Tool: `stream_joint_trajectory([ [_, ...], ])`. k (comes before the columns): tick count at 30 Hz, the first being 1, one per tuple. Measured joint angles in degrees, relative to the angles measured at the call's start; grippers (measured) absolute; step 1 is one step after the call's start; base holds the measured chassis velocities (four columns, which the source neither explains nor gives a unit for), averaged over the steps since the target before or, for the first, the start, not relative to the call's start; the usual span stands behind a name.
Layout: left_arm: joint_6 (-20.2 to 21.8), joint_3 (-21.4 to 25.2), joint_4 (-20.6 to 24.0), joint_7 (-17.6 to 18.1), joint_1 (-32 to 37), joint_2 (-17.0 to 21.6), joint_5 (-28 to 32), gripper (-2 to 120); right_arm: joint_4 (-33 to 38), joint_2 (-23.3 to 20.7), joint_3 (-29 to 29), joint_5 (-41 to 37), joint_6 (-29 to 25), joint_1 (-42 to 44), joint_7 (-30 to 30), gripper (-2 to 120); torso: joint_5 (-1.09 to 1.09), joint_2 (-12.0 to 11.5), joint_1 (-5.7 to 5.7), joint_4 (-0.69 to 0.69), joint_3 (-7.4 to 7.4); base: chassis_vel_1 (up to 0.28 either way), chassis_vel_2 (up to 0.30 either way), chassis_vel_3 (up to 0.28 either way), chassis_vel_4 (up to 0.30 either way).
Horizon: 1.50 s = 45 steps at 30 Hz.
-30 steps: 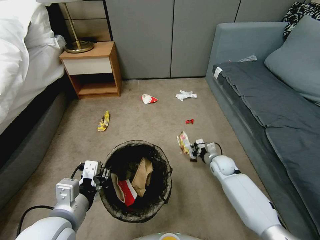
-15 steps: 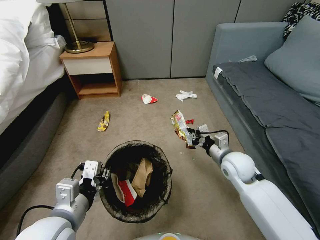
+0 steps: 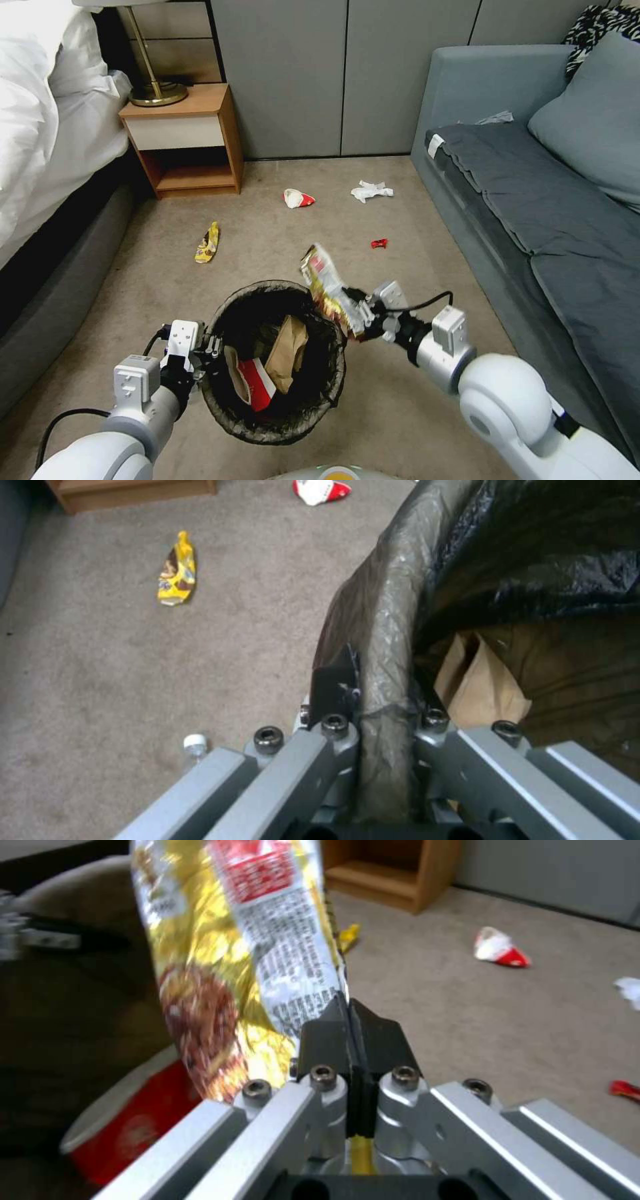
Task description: Pick up the trash bin, then pick up the garbage from the floor and place it into the trash bin.
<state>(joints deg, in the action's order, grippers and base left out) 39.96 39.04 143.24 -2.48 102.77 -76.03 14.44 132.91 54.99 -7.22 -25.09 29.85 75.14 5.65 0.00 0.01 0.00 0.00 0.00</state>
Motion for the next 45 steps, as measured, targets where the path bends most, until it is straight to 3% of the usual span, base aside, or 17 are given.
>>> stream_joint_trajectory([
  [6,0.0,-0.2,0.0,0.0,0.2,0.0,0.0,1,-0.8,-0.1,3.4,2.3,0.0,-2.1,3.1,0,0.00,0.0,0.00,0.00,0.00,0.000,0.000,0.000,0.000],
  [22,0.1,-0.7,0.0,0.0,0.4,-0.7,-0.4,1,-5.9,3.3,12.8,6.2,0.1,-7.6,2.4,0,0.00,0.0,0.00,0.00,0.00,0.000,0.000,0.000,0.000],
  [30,0.1,-0.7,0.0,0.0,0.3,-0.9,-0.5,1,-7.3,4.4,16.0,6.8,1.0,-9.1,-1.1,26,0.00,0.0,0.00,0.00,0.00,0.000,0.000,0.000,0.000],
  [40,0.1,-0.7,0.0,0.0,0.1,-0.5,-0.3,1,-6.5,3.8,15.7,6.8,1.1,-8.5,-1.6,65,0.00,0.0,0.00,0.00,0.00,0.000,0.000,0.000,0.000],
  [44,0.1,-0.7,0.0,-0.1,0.1,-0.3,-0.2,1,-5.9,3.6,15.3,6.7,1.1,-8.2,-1.7,72,0.00,0.0,0.00,0.00,0.00,0.000,0.000,0.000,0.000],
  [45,0.2,-0.6,0.0,-0.1,0.1,-0.3,-0.1,1,-5.5,3.5,14.9,6.7,1.1,-7.8,-1.8,79,0.00,0.0,0.00,0.00,0.00,0.000,0.000,0.000,0.000],
])
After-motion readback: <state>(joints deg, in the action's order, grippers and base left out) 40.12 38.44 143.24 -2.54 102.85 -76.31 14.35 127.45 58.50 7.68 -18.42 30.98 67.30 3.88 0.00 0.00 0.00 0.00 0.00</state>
